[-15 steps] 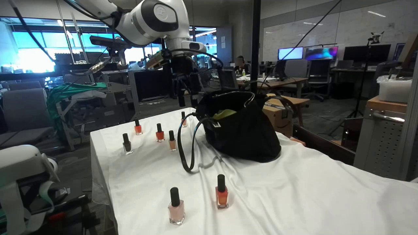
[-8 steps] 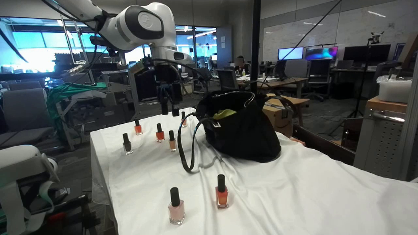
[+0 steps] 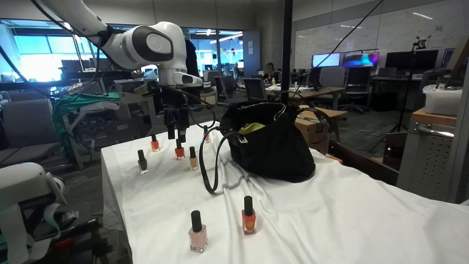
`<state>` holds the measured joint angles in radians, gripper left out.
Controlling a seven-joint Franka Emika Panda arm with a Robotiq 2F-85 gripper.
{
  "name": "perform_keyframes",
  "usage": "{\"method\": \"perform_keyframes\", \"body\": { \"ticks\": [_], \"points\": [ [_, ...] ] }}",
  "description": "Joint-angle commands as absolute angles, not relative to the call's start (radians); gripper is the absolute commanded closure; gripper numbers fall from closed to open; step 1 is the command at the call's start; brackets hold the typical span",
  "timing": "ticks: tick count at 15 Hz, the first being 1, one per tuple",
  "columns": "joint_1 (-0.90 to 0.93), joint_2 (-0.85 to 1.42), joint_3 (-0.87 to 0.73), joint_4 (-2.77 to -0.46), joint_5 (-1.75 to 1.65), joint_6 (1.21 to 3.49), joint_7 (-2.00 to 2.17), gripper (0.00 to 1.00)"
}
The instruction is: Put all the nail polish bottles into the bag
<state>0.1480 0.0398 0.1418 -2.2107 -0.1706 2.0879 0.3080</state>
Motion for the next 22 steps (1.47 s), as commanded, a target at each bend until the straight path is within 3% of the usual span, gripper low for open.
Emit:
{"method": "perform_keyframes", "body": {
  "ticks": [1, 22],
  "points": [
    [0.159, 0.06, 0.147, -2.218, -0.167, 2.146, 0.346, 0.0],
    [0.157, 0.189, 0.093, -2.208, -0.156, 2.365, 0.375, 0.0]
  ]
}}
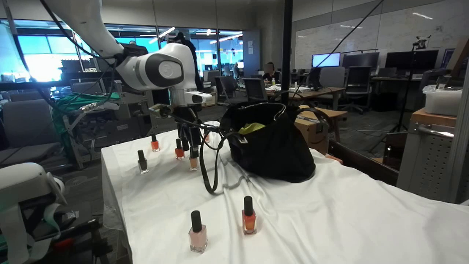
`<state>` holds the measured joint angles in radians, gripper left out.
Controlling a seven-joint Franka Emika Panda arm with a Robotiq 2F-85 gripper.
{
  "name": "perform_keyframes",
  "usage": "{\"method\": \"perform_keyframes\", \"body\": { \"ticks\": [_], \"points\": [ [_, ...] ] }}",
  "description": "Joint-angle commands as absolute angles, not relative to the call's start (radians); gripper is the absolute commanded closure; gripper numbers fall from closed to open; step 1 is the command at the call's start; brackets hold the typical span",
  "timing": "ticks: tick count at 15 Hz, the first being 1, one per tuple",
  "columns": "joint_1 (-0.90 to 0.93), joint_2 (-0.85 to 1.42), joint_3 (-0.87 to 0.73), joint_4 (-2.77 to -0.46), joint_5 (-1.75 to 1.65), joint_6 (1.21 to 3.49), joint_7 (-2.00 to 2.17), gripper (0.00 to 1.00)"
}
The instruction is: Put all the nail polish bottles into the bag
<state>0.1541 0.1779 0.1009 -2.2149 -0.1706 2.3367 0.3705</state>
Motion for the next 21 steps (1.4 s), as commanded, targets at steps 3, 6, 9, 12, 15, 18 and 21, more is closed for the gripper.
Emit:
{"method": "perform_keyframes", "body": {
  "ticks": [3, 6, 9, 12, 15, 18, 21],
  "points": [
    [0.155, 0.201, 0.089, -2.206, -0.148, 2.37, 0.367, 0.0],
    [0.154, 0.207, 0.088, -2.207, -0.139, 2.369, 0.362, 0.0],
    [0.155, 0.213, 0.087, -2.211, -0.131, 2.374, 0.359, 0.0],
    [0.153, 0.22, 0.085, -2.21, -0.126, 2.381, 0.354, 0.0],
    [0.15, 0.227, 0.083, -2.209, -0.122, 2.389, 0.347, 0.0],
    [0.148, 0.234, 0.082, -2.212, -0.114, 2.399, 0.341, 0.0],
    [0.148, 0.242, 0.08, -2.214, -0.111, 2.417, 0.337, 0.0]
  ]
}}
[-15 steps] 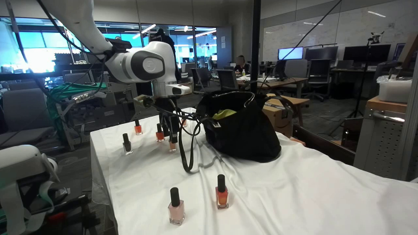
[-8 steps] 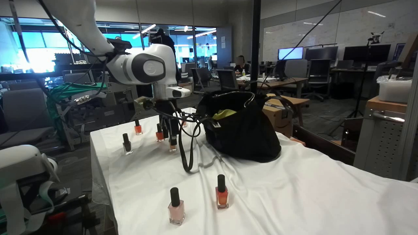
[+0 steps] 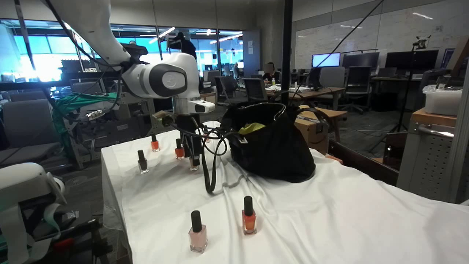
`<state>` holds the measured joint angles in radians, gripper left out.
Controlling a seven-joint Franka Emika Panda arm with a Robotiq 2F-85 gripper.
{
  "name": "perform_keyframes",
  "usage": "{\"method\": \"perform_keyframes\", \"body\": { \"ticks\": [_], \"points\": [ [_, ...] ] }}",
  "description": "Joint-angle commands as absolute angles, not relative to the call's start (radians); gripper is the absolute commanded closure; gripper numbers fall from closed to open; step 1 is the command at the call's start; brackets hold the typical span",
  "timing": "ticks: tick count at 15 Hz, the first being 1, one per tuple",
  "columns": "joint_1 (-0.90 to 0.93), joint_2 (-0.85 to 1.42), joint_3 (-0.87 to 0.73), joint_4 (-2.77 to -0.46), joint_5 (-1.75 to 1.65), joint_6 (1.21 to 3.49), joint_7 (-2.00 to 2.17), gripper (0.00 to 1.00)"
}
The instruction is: Put all the nail polish bottles into the bag
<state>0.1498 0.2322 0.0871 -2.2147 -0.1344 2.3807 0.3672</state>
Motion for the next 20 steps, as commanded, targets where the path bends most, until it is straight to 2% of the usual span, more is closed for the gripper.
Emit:
{"method": "perform_keyframes", "body": {
  "ticks": [1, 20],
  "points": [
    [0.148, 0.244, 0.079, -2.215, -0.113, 2.423, 0.337, 0.0],
    [0.137, 0.259, 0.073, -2.228, -0.098, 2.487, 0.291, 0.0]
  ]
}}
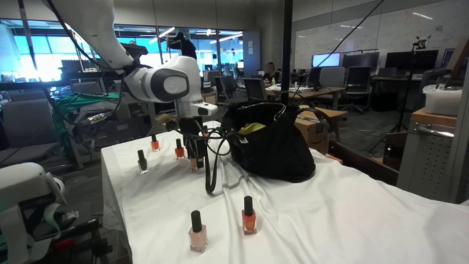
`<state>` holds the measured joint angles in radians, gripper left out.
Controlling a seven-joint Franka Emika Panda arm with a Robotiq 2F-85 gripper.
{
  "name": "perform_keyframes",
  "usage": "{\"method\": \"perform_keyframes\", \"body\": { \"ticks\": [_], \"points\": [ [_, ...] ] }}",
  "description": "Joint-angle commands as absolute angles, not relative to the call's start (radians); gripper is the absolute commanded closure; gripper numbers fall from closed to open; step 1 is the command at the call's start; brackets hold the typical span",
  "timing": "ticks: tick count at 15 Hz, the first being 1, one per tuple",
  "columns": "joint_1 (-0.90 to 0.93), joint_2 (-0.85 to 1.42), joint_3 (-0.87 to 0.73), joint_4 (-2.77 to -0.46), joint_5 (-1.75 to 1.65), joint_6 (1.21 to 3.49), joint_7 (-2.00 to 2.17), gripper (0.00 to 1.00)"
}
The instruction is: Put all the nail polish bottles into the bag
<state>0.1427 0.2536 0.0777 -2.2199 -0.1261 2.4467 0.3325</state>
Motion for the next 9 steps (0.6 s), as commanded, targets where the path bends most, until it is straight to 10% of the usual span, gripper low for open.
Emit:
{"method": "perform_keyframes", "body": {
  "ticks": [1, 9],
  "points": [
    [0.137, 0.259, 0.073, -2.228, -0.096, 2.489, 0.289, 0.0],
    [0.137, 0.261, 0.074, -2.232, -0.096, 2.491, 0.271, 0.0]
  ]
}}
